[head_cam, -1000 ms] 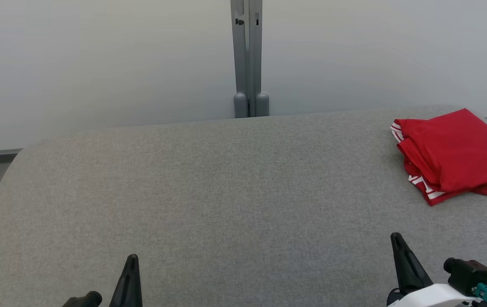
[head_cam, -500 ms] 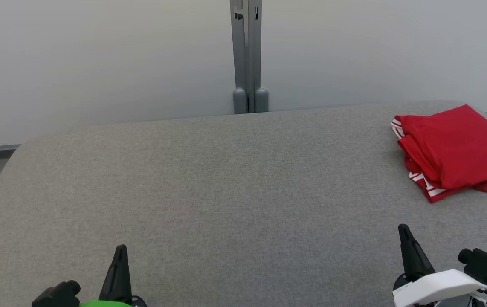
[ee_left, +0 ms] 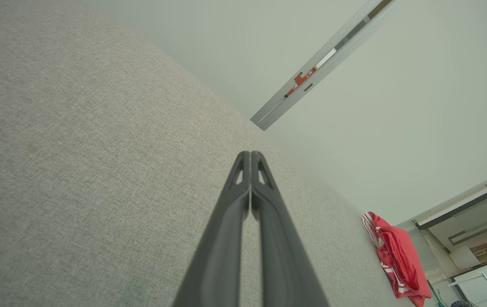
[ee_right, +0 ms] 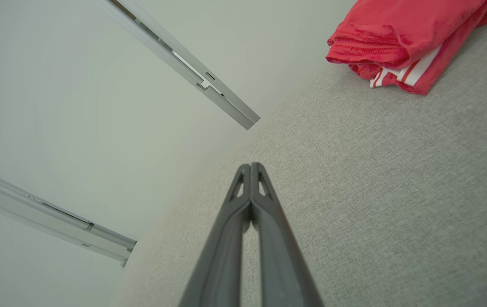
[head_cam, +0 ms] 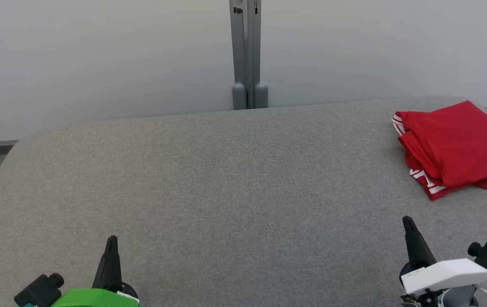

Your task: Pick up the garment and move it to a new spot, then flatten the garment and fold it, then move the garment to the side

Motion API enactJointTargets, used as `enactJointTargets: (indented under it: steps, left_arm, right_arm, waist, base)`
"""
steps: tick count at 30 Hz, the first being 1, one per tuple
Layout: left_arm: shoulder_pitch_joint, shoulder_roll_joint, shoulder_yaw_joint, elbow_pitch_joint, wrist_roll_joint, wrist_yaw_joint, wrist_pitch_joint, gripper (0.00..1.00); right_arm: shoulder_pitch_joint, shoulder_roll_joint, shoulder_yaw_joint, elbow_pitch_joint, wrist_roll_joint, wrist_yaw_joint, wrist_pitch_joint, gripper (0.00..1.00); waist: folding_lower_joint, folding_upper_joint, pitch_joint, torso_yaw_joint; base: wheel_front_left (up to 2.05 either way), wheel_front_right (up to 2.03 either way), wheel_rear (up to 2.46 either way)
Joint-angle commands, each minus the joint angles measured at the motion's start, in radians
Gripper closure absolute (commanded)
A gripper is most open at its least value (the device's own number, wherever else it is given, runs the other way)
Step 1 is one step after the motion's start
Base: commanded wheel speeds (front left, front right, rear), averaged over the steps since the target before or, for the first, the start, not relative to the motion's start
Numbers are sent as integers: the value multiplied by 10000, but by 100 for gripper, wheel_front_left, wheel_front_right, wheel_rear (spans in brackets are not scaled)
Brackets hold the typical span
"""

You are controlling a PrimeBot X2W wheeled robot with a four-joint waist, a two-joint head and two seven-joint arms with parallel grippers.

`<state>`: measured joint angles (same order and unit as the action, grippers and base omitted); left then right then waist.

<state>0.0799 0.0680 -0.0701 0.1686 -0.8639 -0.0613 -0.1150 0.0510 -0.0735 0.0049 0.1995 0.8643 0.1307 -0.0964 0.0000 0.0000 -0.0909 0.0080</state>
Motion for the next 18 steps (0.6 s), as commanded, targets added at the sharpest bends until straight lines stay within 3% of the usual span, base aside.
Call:
enactJointTargets:
  steps: [1, 18]
  left_arm:
    - [-342, 74, 84, -77, -335, -79, 59, 100]
    - [-773, 99, 448, 129, -2345, -254, 564, 100]
  right_arm:
    - [-317, -4, -80, -75, 333, 3, 91, 100]
    - [-685, 45, -361, 61, 2265, 3, 618, 100]
  waist:
    - [0, 0, 18, -2]
    - [0, 0, 205, -17]
  base:
    - [0, 0, 0]
    - [0, 0, 0]
